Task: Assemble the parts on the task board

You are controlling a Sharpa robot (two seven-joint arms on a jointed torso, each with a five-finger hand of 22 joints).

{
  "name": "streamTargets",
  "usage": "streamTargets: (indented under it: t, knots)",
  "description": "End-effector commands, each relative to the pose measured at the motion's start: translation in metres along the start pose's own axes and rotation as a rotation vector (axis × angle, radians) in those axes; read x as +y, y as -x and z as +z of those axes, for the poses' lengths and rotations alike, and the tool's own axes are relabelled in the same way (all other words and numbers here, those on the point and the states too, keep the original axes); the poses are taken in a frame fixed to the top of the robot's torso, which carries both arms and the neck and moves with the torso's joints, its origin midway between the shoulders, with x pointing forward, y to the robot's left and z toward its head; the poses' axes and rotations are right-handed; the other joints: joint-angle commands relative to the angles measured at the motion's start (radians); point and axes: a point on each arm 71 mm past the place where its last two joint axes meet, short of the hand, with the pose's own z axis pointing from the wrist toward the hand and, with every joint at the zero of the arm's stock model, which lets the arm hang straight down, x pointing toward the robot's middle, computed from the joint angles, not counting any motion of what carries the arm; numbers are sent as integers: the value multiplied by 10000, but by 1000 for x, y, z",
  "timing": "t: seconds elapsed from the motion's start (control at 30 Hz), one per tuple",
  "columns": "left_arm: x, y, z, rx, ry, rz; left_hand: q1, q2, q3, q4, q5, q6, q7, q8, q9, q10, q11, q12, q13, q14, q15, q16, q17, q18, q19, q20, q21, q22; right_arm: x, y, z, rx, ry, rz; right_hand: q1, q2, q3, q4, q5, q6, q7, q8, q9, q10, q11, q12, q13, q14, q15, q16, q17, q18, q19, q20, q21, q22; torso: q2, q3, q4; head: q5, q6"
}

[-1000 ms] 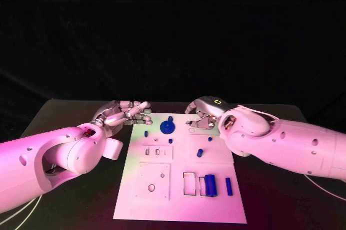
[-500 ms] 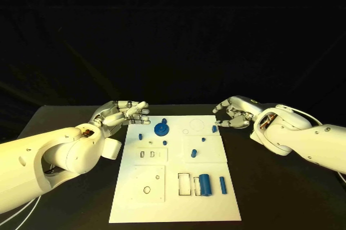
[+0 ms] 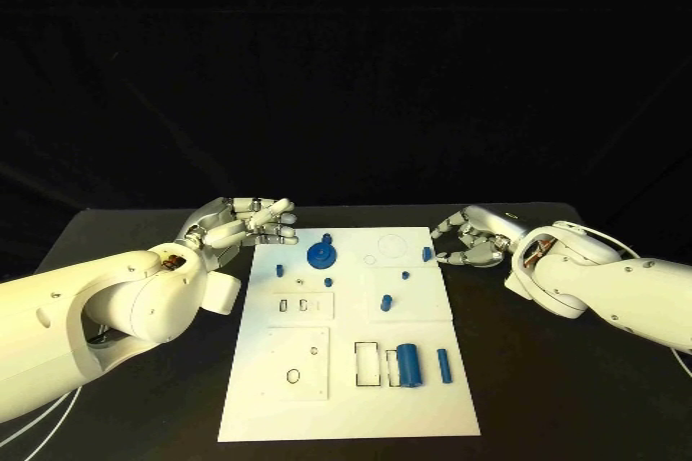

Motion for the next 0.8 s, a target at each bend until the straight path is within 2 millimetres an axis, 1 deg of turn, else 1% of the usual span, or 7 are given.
streamTargets:
  t: [0.03, 0.17, 0.23, 0.4, 0.5, 0.63, 0.8]
  knots:
    - [-1, -3, 0, 225, -88, -48, 35, 85, -3, -65, 11, 7, 81, -48, -7, -53, -16, -55, 1, -49, 34, -42, 17, 123, -42, 50, -47, -14, -2, -7, 2, 309, -12, 119, 29, 26, -20, -25, 30, -94, 23, -43, -8, -21, 57, -51, 1264, 1043, 18, 38, 2627, 159, -8, 53, -19, 817, 29, -7, 19, 26, -12]
    - [-1, -3, 0, 234, -87, -51, 51, 94, -1, -73, 11, 8, 81, -50, -6, -54, -17, -56, 2, -48, 34, -44, 20, 123, -42, 50, -48, -16, -5, -11, 6, 161, -167, 96, -32, 74, -40, 26, -13, -89, 49, -63, 0, -15, 83, -44, 1272, 1043, 41, 38, 2627, 156, 4, 73, -16, 828, 32, -8, 35, 42, 12]
    - [-1, -2, -1, 232, -86, -51, 55, 96, 0, -75, 11, 8, 81, -50, -6, -54, -17, -56, 2, -48, 34, -45, 20, 124, -42, 50, -48, -16, -6, -13, 7, 66, -215, 94, -68, 90, -59, 53, -70, -78, 61, -71, 6, -1, 95, -30, 1288, 1043, 54, 38, 2627, 153, 17, 85, -6, 843, 44, -8, 52, 5, 22]
    - [-2, -2, -1, 211, -88, -44, 55, 96, 0, -75, 11, 8, 81, -50, -6, -54, -17, -56, 2, -48, 34, -45, 20, 124, -42, 50, -48, -16, -5, -17, 10, 32, -226, 131, -95, 111, -72, 75, -102, -64, 71, -75, 13, 23, 104, -7, 1315, 1043, 63, 38, 2627, 141, 53, 94, 31, 887, 69, 6, 74, -16, -5]
    - [-2, -1, -1, 206, -83, -43, 55, 96, 0, -75, 11, 8, 81, -50, -6, -54, -17, -56, 2, -48, 34, -45, 20, 124, -42, 50, -48, -16, -3, -21, 11, 96, -191, 170, -101, 141, -69, 85, -112, -31, 76, -67, 24, 44, 109, 13, 1338, 1043, 69, 38, 2627, 134, 73, 102, 51, 911, 66, 4, 56, -1, -24]
    - [-2, -2, -1, 221, -77, -47, 55, 96, 0, -75, 11, 8, 81, -50, -6, -54, -17, -56, 2, -48, 34, -45, 20, 124, -42, 50, -48, -16, 0, -24, 12, 165, -173, 211, -112, 197, -67, 100, -122, 117, 68, -8, 66, 84, 108, 54, 1384, 1043, 76, 38, 2627, 130, 96, 115, 68, 938, 71, 14, 72, 4, 0]
    - [-2, -1, -1, 214, -68, -45, 55, 96, 0, -75, 11, 8, 81, -50, -6, -54, -17, -56, 2, -48, 34, -45, 20, 124, -42, 50, -48, -16, 1, -25, 13, 146, -212, 204, -126, 239, -63, 112, -134, 218, 52, 37, 98, 113, 96, 83, 1417, 1043, 70, 38, 2627, 118, 135, 117, 106, 986, 67, 15, 69, 18, -24]
